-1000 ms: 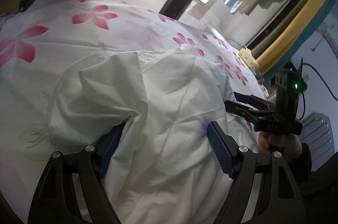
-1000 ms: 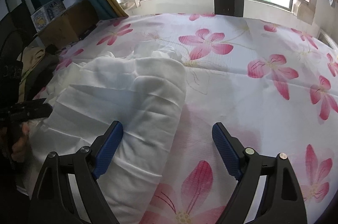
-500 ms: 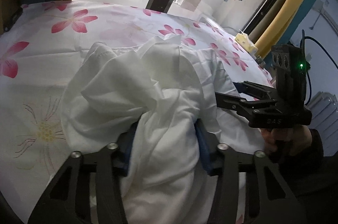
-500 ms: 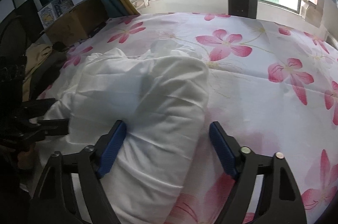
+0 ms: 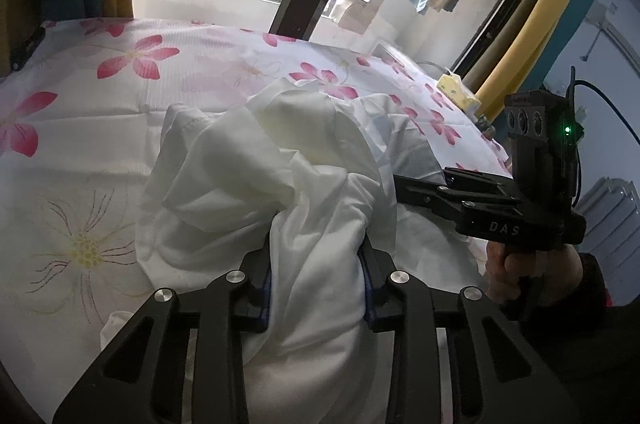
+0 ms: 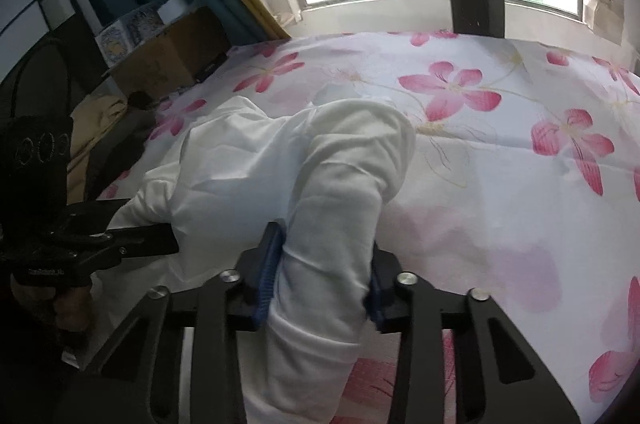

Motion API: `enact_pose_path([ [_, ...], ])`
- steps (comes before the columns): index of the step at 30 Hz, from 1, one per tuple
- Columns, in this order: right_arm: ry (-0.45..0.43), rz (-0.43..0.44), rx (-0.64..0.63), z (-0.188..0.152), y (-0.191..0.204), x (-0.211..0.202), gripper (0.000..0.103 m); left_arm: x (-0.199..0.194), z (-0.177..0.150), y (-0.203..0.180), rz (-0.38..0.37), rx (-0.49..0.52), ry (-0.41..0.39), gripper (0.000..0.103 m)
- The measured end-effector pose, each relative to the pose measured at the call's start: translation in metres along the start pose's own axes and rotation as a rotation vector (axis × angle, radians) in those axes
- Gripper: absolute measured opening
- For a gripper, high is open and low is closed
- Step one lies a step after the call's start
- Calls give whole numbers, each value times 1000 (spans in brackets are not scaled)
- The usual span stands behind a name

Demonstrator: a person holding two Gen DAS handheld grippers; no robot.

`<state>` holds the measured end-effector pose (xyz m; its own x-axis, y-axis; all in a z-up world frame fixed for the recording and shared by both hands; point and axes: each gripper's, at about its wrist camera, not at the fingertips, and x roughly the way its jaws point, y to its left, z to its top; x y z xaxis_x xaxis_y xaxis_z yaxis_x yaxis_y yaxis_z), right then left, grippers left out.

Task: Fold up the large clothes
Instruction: 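Grasp the bundle end with the left gripper while the right gripper grasps it too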

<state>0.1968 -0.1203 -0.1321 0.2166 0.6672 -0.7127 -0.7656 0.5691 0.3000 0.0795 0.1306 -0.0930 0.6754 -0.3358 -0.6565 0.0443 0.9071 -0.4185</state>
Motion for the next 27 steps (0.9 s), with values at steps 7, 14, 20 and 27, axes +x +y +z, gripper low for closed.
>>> enact_pose_path([
  [7, -45, 4, -33, 4, 14, -11, 27, -14, 2, -6, 0, 30, -31, 33],
  [14, -68, 0, -67, 10, 28, -19, 25, -27, 0, -3, 0, 18, -68, 33],
  [20, -83, 1, -100, 19, 41, -23, 24, -42, 0, 6, -2, 1, -115, 33],
  [27, -93, 15, -144, 32, 66, -17, 24, -64, -2, 26, 23, -12, -154, 33],
])
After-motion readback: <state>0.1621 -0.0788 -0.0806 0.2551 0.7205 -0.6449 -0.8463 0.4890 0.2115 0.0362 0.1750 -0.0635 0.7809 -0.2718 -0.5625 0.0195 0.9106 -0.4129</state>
